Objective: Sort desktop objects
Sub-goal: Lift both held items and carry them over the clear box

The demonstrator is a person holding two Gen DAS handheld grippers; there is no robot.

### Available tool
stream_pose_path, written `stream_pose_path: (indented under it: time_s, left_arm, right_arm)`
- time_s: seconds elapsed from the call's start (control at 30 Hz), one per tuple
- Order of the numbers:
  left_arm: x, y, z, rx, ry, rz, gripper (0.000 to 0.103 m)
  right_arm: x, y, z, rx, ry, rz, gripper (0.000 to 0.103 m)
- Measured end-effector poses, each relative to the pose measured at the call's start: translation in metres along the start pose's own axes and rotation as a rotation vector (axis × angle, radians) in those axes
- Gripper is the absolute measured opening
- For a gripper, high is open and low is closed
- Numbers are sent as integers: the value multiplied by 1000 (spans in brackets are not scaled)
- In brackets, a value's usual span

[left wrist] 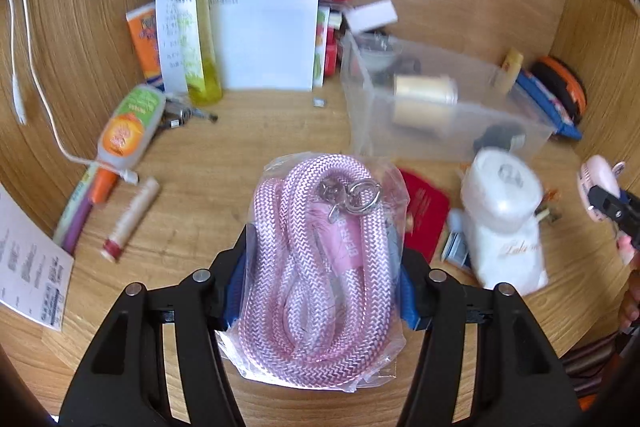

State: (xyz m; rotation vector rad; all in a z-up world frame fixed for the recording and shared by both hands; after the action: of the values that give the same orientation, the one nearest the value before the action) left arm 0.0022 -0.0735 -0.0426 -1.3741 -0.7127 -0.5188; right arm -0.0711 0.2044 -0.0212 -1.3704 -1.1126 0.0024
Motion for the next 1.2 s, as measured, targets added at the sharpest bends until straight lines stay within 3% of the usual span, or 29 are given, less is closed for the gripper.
stream_pose_path:
  time_s: [0.4,0.7,0.97,1.2]
  left_arm:
    - [14,-57,18,-39,45,138,59]
    - [0,-100,40,-74,66,185,59]
    - [-25,-137,45,-74,91,175,59]
    - [-68,-155,52,-72,113,89,59]
  right_arm:
    - [-8,-39,-3,36,-18,64,61]
    - [-22,-75,-5,60,-44,105,61]
    - [-48,-104,-3,78,-49,89,61]
    - [-85,-118,6,77,-44,9,61]
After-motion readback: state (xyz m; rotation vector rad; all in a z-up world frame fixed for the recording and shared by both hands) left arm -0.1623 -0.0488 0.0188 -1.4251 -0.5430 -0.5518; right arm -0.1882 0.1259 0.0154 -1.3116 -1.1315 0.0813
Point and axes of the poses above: each gripper's, at about its wrist camera, not at the fingertips, and x roughly against the way its jaws point, z to its right, y to its underside, the point moved 2 cm from there along -x, roughly the way its jaws point, and after that the axes turned 3 degrees about -x, right-handed, at the moved point
